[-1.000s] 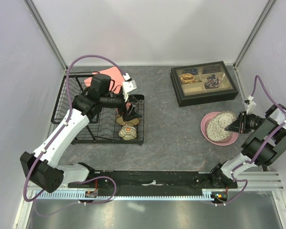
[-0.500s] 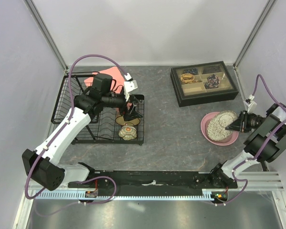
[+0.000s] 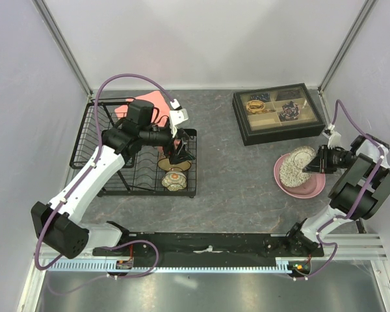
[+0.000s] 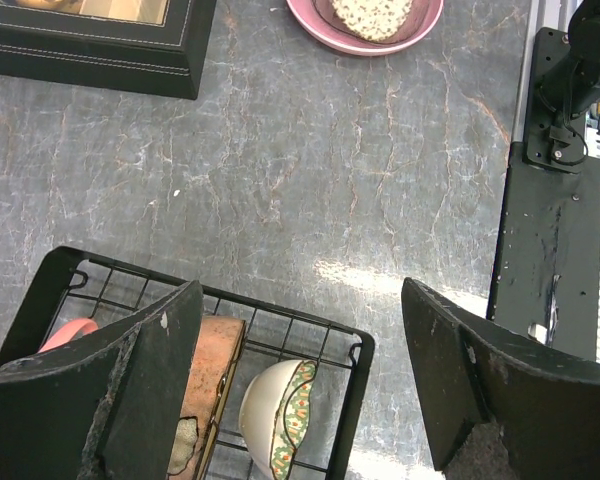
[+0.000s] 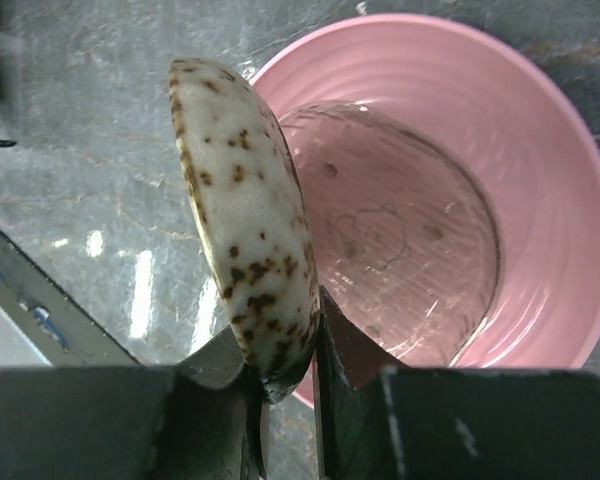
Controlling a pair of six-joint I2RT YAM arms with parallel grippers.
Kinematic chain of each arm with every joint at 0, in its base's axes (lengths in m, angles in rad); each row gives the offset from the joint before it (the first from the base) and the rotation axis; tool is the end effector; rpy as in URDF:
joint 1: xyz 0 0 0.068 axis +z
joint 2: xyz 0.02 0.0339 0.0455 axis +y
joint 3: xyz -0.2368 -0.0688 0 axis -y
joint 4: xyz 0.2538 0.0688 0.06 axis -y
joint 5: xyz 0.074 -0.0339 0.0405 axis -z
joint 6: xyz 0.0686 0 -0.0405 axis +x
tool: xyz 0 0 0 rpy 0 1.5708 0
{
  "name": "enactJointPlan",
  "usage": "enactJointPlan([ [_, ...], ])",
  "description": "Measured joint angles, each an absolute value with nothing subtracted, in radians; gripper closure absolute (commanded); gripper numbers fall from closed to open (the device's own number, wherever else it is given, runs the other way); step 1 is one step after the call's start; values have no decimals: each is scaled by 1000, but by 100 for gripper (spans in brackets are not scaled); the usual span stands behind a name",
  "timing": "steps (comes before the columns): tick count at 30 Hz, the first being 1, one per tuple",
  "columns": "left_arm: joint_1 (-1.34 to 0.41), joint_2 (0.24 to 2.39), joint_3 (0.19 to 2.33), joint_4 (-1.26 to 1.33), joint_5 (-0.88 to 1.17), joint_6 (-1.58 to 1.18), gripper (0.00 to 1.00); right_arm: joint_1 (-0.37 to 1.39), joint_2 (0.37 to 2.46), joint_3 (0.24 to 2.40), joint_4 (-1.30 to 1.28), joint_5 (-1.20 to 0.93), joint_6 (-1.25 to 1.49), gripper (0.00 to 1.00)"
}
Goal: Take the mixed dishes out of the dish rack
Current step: Place the plate at the center of the board.
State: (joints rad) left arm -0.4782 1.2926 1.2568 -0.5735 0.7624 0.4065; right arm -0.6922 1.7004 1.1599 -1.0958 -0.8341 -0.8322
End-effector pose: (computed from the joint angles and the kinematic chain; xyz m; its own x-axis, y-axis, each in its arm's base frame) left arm 0.2553 -0.1857 0.3213 -0.1363 0.3927 -0.9095 0.9684 0.2462 -0.0388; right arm 0.2566 -0.1468 0.1493 -0.8618 0.0692 -0.5024 -0.2542 0.7983 0.5460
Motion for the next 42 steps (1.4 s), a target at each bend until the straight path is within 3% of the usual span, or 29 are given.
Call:
enactJointPlan([
  [9, -478, 1293, 1257, -573, 762, 407, 14, -674, 1700, 1156, -1003, -804, -751, 87],
  [24, -478, 1293, 1253, -573, 762, 407, 14, -672, 1703, 1135, -953, -786, -710, 53],
  [42, -478, 1293, 1244, -573, 762, 407, 14, -672, 1702, 1082, -872, -709, -686, 45],
])
